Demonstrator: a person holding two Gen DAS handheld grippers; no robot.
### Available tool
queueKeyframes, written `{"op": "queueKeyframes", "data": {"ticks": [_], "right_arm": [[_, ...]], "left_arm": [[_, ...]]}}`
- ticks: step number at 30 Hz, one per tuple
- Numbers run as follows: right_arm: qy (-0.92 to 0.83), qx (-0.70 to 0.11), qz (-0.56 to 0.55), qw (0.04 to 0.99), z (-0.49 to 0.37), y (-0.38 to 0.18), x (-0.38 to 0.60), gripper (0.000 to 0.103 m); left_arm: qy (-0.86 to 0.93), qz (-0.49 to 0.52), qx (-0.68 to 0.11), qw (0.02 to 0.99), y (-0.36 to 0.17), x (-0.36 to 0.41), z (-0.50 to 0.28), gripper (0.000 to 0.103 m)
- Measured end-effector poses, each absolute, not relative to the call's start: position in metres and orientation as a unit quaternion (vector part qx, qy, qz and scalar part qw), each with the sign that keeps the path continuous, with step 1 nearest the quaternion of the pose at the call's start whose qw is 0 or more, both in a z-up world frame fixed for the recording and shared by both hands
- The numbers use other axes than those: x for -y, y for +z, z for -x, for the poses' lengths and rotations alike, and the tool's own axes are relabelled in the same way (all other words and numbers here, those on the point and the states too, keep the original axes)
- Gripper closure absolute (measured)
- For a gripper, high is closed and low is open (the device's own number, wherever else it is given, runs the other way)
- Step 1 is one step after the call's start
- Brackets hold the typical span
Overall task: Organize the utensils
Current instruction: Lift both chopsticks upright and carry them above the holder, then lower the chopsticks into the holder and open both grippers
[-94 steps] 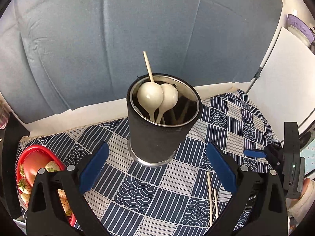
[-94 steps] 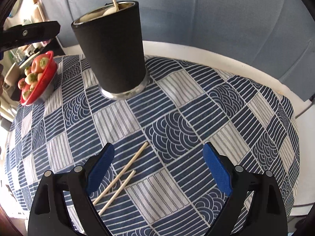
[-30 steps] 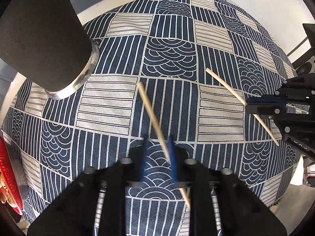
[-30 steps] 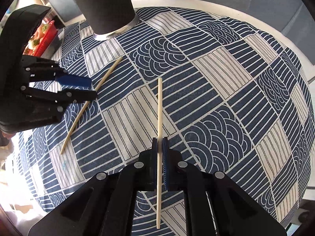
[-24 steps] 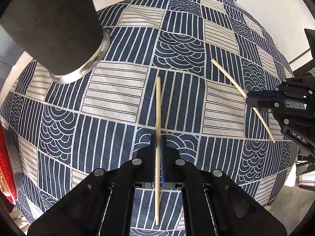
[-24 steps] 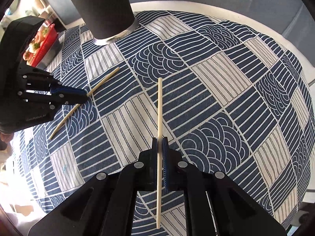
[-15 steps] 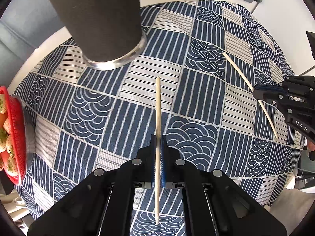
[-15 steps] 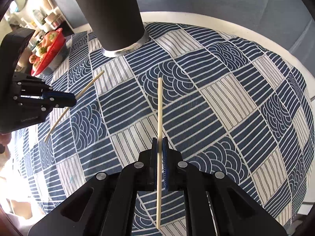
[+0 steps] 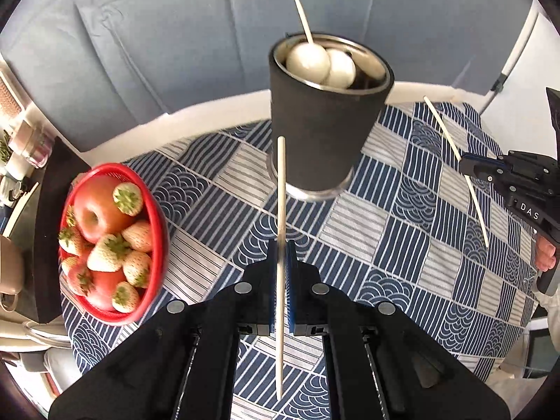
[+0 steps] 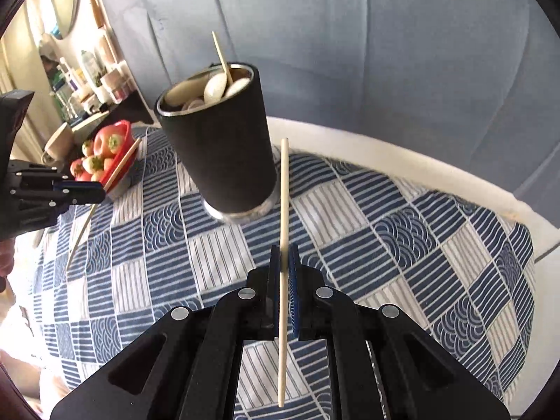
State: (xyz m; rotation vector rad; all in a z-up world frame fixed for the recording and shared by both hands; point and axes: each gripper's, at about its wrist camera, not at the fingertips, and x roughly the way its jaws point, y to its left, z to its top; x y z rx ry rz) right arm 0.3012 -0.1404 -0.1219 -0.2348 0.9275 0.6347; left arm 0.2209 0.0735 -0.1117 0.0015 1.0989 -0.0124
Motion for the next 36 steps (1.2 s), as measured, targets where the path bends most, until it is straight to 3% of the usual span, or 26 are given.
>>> {"op": "queueKeyframes", "data": {"ticks": [19,36], "right_arm": [[0.347,-0.326,0.064,0.877,-0.356,-0.028,0.086,0.098],[0.377,-0.287,-0.014,0.881,-0.402,-0.011,0.065,0.098]], "left_arm": [[-0.016,0.052,-0.374,0.926,-0.012,-0.116,-0.282,0.098],[-0.067,0.113,-0.283,0.95,0.002,-0.123,-0.33,0.098]]}}
